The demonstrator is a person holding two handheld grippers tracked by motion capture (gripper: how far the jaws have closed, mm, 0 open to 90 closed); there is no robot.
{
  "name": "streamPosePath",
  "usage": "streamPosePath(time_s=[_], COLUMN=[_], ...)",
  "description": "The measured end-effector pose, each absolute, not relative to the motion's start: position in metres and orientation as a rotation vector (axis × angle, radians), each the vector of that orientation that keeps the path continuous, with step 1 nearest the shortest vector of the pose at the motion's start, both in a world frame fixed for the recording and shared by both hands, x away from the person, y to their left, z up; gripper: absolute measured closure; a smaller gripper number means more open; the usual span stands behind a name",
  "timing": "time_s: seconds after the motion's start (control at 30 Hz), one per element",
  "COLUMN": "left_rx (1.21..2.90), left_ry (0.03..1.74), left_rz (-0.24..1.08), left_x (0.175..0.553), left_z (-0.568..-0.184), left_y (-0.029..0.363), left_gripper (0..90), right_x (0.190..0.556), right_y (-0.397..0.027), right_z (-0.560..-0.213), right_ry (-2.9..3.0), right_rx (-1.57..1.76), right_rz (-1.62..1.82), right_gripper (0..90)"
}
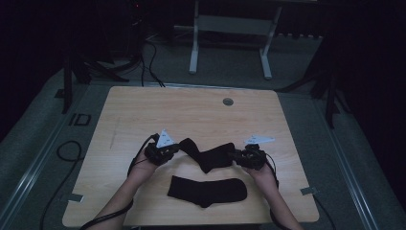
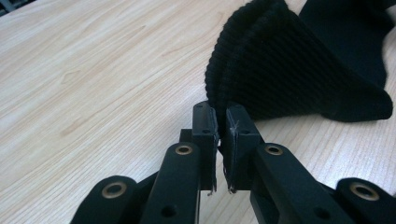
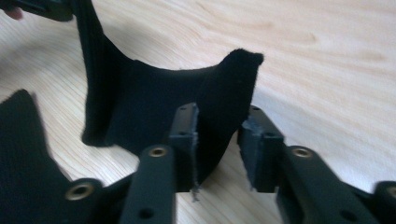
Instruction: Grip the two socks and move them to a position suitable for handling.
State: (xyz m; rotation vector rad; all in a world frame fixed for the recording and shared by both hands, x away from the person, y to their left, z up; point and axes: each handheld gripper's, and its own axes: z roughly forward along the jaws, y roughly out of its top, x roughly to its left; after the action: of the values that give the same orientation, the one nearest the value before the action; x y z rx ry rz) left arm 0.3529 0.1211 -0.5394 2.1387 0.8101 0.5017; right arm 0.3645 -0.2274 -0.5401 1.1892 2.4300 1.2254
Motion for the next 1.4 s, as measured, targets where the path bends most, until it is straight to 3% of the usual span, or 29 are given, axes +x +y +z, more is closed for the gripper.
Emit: streamPosePath(time_s=[0.13,0.3,0.33,0.43,0.53,0.77,1.07,1.4], left_rx=[2.156,2.164,2.161,2.154,2.146,2.158,2.148,2.134], left_ry=[0.807,0.809,0.808,0.801,0.792,0.786,0.8,0.905], left_rz=[0.5,0.51,0.508,0.509,0.506,0.523,0.524,0.52], left_x=[0.356,0.358,0.358,0.357,0.357,0.356,0.35,0.346], left_z=[-0.541,-0.542,-0.542,-0.542,-0.541,-0.541,-0.548,-0.549], left_y=[0.118,0.115,0.115,0.114,0.115,0.122,0.138,0.153], left_gripper=[84.3,84.3,84.4,84.4,84.4,84.4,84.0,74.7], right_x=[0.365,0.366,0.366,0.366,0.369,0.384,0.376,0.367], right_y=[-0.237,-0.24,-0.239,-0.231,-0.218,-0.21,-0.226,-0.232], right_z=[-0.541,-0.529,-0.524,-0.519,-0.525,-0.551,-0.556,-0.556], right_ry=[2.416,2.319,2.284,2.316,2.383,2.444,2.452,2.457], right_rx=[1.216,1.214,1.205,1.157,1.116,1.124,1.182,1.197], right_rz=[1.151,1.113,1.103,1.151,1.129,0.954,0.979,1.001], right_gripper=[55.4,57.8,61.4,83.3,89.5,89.5,89.3,84.0])
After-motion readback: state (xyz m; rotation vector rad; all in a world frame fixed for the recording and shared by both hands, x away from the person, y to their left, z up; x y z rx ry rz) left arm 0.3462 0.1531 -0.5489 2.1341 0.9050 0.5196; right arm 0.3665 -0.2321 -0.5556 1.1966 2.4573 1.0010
